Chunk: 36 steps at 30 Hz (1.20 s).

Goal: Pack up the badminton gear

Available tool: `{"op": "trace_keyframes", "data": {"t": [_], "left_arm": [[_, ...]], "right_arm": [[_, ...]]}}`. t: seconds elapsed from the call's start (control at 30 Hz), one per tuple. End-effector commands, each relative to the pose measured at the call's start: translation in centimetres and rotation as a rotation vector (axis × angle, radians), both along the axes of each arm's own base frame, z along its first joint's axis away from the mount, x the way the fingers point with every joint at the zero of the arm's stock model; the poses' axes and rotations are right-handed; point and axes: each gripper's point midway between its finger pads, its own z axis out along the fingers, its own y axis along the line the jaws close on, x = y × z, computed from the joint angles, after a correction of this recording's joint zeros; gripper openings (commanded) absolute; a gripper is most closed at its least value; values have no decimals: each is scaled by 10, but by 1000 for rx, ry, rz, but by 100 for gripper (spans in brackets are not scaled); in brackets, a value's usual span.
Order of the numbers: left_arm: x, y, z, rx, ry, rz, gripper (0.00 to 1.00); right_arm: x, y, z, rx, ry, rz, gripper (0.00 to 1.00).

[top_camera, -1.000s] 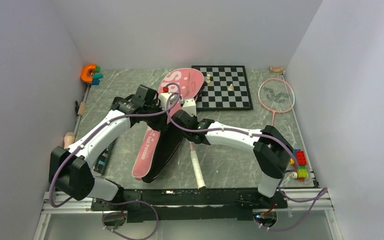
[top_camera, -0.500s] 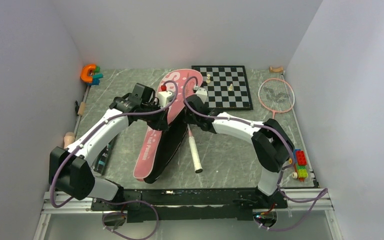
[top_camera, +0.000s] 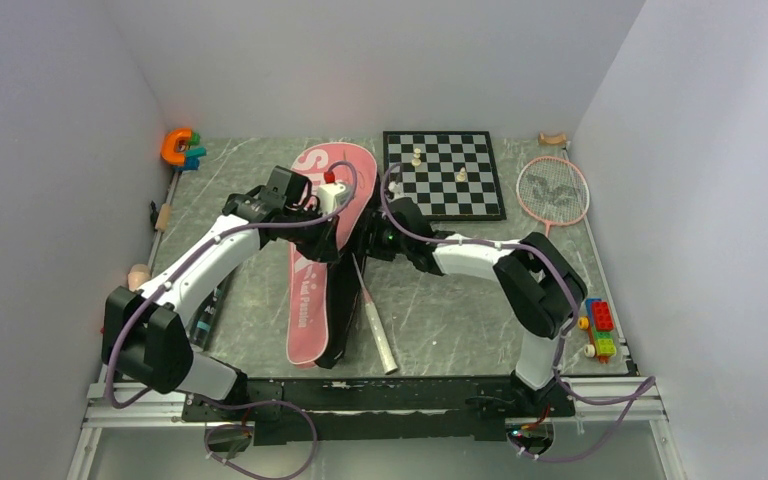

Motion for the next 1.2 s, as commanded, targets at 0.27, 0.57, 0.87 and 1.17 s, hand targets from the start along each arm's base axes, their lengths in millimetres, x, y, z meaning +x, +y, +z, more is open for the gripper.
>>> {"op": "trace_keyframes", "data": {"t": [0.27, 0.57, 0.87, 1.17], "left_arm": [[5, -7, -3, -41, -30, -39, 0], [-1, -5, -11, -46, -28, -38, 0], [-3, -4, -5, -60, -56, -47, 0], [-5, -2, -18, -53, -52, -52, 0]], "right_arm": [[27, -61, 18, 60, -37, -127, 69], [66, -43, -21, 22, 14, -146, 66], [76, -30, -58, -26, 38, -159, 60], [80, -10, -79, -30, 55, -171, 28]]}}
